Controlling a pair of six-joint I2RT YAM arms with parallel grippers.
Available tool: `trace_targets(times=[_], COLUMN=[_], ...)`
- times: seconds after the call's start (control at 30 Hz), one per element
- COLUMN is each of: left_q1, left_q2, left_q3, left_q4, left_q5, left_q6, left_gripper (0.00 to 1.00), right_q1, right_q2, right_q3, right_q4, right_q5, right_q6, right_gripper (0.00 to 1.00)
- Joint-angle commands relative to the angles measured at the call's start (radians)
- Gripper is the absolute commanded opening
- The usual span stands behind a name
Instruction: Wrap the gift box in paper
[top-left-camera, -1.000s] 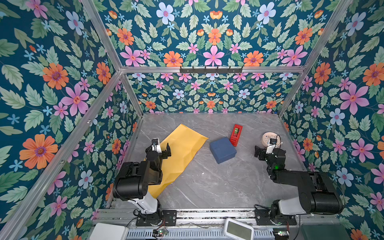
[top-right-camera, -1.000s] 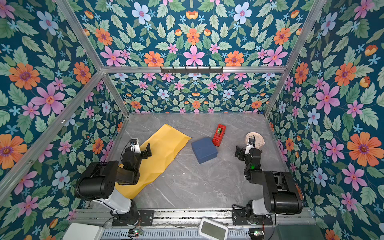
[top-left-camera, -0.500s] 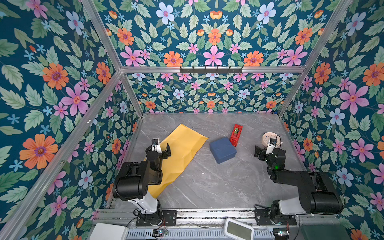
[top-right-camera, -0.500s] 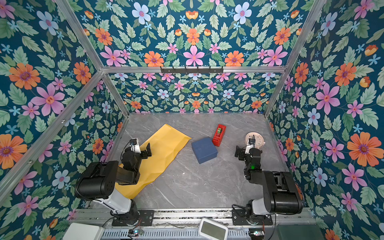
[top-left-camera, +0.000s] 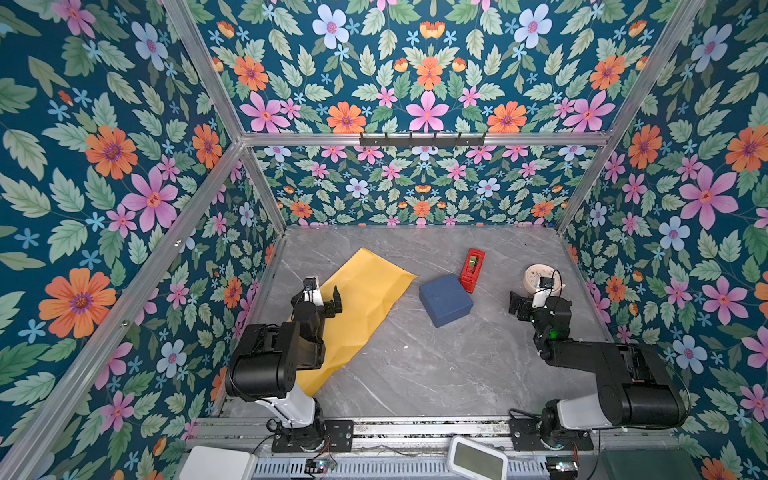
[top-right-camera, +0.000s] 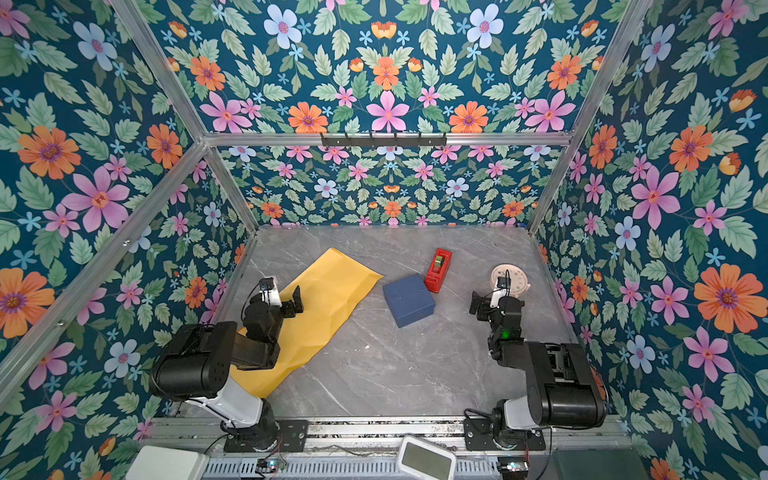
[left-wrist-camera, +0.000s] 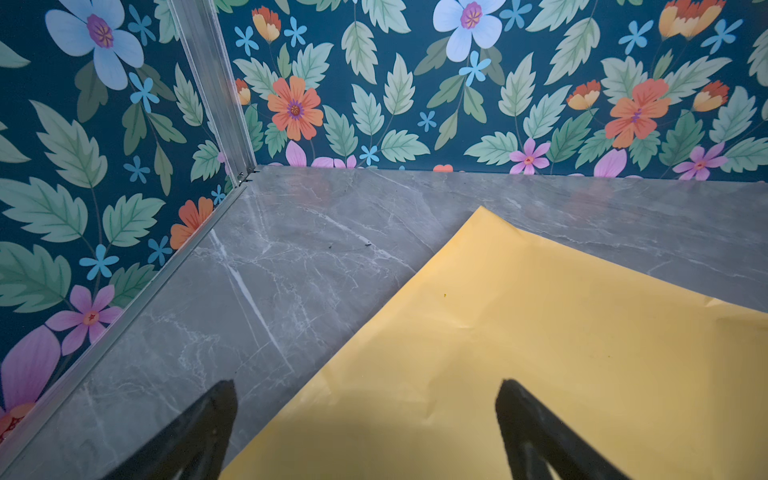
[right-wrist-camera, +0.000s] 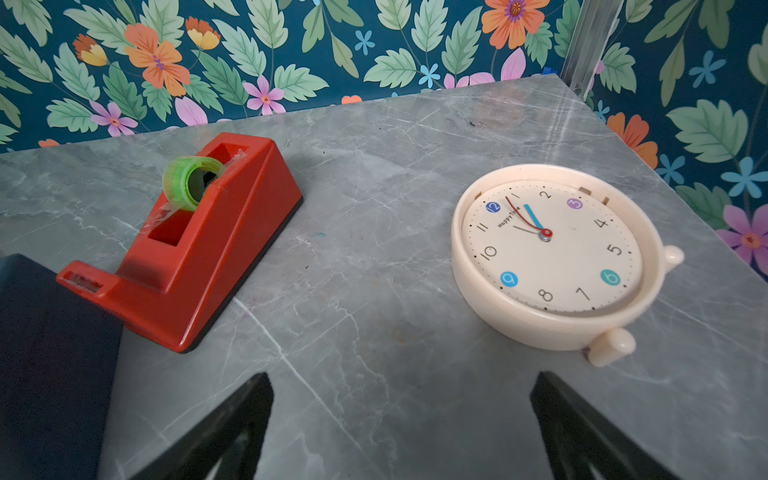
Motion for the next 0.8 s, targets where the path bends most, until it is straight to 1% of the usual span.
trace_targets(times=[0.0,0.03,0.1,0.13,0.17,0.2,0.23,0.27,0.3,0.33,0.37,0.43,0.47,0.5,0.53,0.6,0.63,0.7,0.73,0.77], left_q1=[0.001,-0.001,-0.001,-0.001,-0.001,-0.001,-0.001,-0.001,0.001,0.0,0.001,-0.016,-0.046,-0.101,-0.175,-0.349,-0.426,-0.535,-0.59,-0.633], left_q2=[-0.004,-0.007,-0.042,-0.083,-0.128,-0.192,-0.257,-0.311,-0.368,-0.411,-0.434,-0.435,-0.422,-0.405,-0.383,-0.331,-0.297,-0.222,-0.182,-0.146], left_q3=[0.0,-0.005,-0.03,-0.041,-0.046,-0.044,-0.033,-0.015,0.014,0.048,0.083,0.148,0.167,0.185,0.213,0.279,0.314,0.366,0.4,0.432], left_q4=[0.017,0.027,0.05,0.034,0.0,-0.057,-0.136,-0.218,-0.324,-0.429,-0.511,-0.635,-0.672,-0.708,-0.75,-0.851,-0.879,-0.869,-0.863,-0.863], left_q5=[-0.002,-0.014,-0.059,-0.083,-0.102,-0.124,-0.149,-0.187,-0.22,-0.207,-0.157,0.018,0.061,0.097,0.105,0.073,0.076,0.123,0.142,0.149], left_q6=[-0.001,-0.005,-0.021,-0.028,-0.033,-0.04,-0.057,-0.103,-0.199,-0.285,-0.34,-0.463,-0.518,-0.562,-0.577,-0.603,-0.634,-0.711,-0.742,-0.757], left_gripper=[1.0,1.0,1.0,1.0,1.0,1.0,1.0,1.0,1.0,1.0,0.99,0.9,0.88,0.88,0.87,0.87,0.87,0.87,0.88,0.89], right_q1=[0.001,0.003,0.019,0.029,0.035,0.038,0.038,0.035,0.035,0.035,0.035,0.05,0.071,0.105,0.149,0.217,0.245,0.265,0.265,0.265], right_q2=[0.003,0.003,-0.019,-0.056,-0.103,-0.166,-0.221,-0.256,-0.288,-0.313,-0.329,-0.331,-0.32,-0.303,-0.276,-0.232,-0.215,-0.184,-0.163,-0.142], right_q3=[0.007,0.006,0.001,0.009,0.027,0.064,0.109,0.145,0.181,0.22,0.254,0.308,0.329,0.358,0.393,0.458,0.473,0.477,0.478,0.487], right_q4=[0.017,0.021,0.021,-0.027,-0.107,-0.243,-0.38,-0.486,-0.588,-0.696,-0.783,-0.904,-0.945,-1.001,-1.056,-1.158,-1.168,-1.11,-1.075,-1.064], right_q5=[0.006,0.014,0.071,0.102,0.125,0.148,0.172,0.202,0.219,0.209,0.171,0.005,-0.055,-0.109,-0.162,-0.231,-0.263,-0.378,-0.41,-0.415], right_q6=[-0.002,-0.003,0.0,0.001,0.007,0.032,0.087,0.148,0.211,0.278,0.327,0.407,0.433,0.445,0.432,0.401,0.406,0.424,0.439,0.441], right_gripper=[0.99,0.99,0.99,0.99,0.99,0.99,0.99,0.99,0.99,0.99,0.98,0.93,0.92,0.91,0.91,0.88,0.88,0.88,0.88,0.88])
